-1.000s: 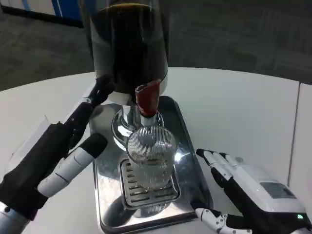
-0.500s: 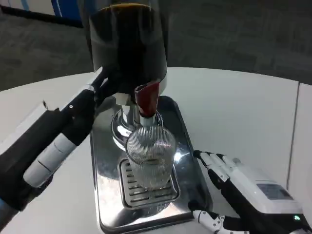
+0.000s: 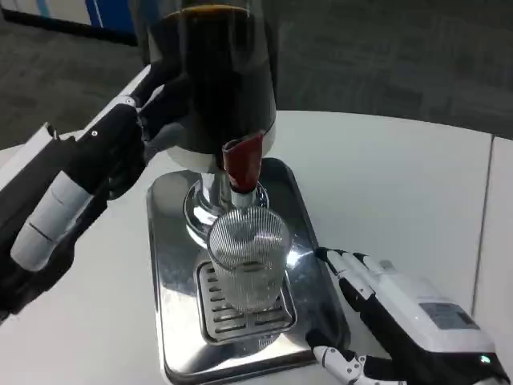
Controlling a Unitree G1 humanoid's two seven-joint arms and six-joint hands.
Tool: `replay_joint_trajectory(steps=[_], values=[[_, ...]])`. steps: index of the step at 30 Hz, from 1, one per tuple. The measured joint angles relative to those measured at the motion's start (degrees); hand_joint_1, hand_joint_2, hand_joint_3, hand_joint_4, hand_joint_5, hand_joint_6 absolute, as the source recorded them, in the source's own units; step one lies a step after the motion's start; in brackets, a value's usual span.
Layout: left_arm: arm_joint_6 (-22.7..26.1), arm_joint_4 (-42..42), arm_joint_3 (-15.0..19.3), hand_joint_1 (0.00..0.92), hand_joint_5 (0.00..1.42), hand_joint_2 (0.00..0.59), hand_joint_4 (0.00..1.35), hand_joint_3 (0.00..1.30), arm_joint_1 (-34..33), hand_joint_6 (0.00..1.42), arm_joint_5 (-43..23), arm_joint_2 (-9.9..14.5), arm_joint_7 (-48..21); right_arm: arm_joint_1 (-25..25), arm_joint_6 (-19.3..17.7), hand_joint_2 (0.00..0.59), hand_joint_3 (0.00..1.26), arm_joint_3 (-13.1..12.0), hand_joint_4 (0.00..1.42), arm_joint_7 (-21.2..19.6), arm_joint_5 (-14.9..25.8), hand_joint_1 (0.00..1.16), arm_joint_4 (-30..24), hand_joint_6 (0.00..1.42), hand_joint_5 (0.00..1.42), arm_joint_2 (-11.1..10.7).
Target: Grasp the cup under the faucet to collect the drink, then remove the cup.
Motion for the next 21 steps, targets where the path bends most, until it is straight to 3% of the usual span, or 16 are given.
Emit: replay_joint_trajectory(steps=[21], values=[[2.8,11.3,-1.8,0.000,0.08,0.089,0.00,0.07,-9.9,0.08,-0.4,0.2,-7.9,1.1,0.2,0.423,0.00,0.7,0.00,0.0,-0.5,0.28,-0.3,0.00,0.00,1.1]])
